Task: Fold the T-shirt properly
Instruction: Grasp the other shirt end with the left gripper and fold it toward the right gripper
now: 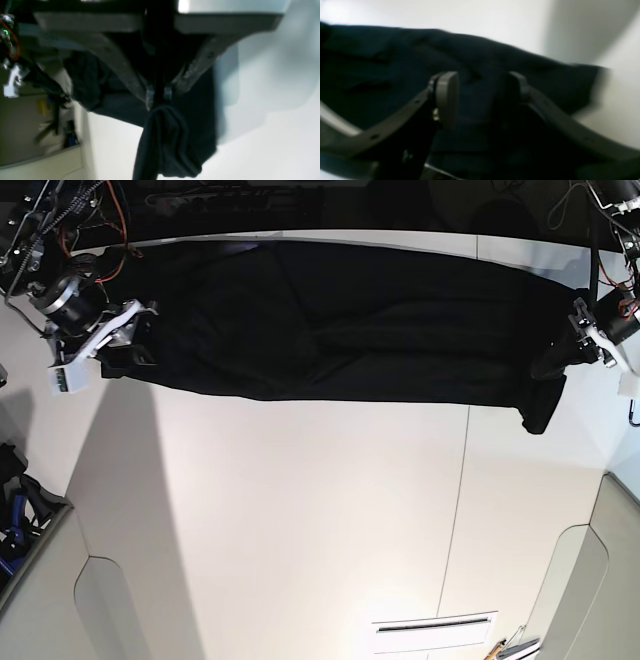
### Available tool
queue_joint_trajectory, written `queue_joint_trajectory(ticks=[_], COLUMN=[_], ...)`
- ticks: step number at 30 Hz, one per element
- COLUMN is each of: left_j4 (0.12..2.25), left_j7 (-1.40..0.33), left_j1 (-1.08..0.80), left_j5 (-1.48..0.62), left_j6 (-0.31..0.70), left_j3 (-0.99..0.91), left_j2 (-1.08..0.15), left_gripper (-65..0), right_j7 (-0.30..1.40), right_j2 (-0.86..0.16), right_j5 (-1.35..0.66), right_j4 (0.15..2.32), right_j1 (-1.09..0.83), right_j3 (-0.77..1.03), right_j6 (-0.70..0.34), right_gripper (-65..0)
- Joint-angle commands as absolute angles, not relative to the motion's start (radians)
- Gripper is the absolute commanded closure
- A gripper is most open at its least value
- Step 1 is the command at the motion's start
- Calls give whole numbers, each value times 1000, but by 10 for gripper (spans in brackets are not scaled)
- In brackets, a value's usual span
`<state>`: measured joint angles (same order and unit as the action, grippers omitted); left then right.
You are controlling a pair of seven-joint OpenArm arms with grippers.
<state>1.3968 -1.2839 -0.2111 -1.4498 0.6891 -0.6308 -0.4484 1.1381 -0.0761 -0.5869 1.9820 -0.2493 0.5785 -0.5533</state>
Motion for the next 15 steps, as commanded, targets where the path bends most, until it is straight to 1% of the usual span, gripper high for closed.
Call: queue_joint_trajectory(ticks=[1, 7, 10, 13, 15], left_j4=[1433, 1551, 1602, 1635, 1639], left_j7=[-1272, -1272, -1266, -1226, -1210], left_j1=[-218, -279, -282, -278, -263], left_j5=[-1484, -1484, -1484, -1479, -1434], left_j6=[698, 698, 698, 698, 698], left_j3=[-636, -605, -546, -467, -415], left_j2=[-448, -315, -269, -237, -215], left_gripper=[0, 0, 0, 0, 0], right_j7=[1122, 1122, 1122, 1121, 1122], right_j2=[-102, -185, -211, -213, -213], right_j5=[-602, -602, -602, -609, -614], right_j4=[2001, 2001, 2000, 2000, 2000], right_j1=[-245, -248, -248, -253, -258], right_j3=[616, 775, 797, 797, 796], right_j6=[-552, -521, -520, -520, -520], right_gripper=[-299, -299, -299, -299, -299])
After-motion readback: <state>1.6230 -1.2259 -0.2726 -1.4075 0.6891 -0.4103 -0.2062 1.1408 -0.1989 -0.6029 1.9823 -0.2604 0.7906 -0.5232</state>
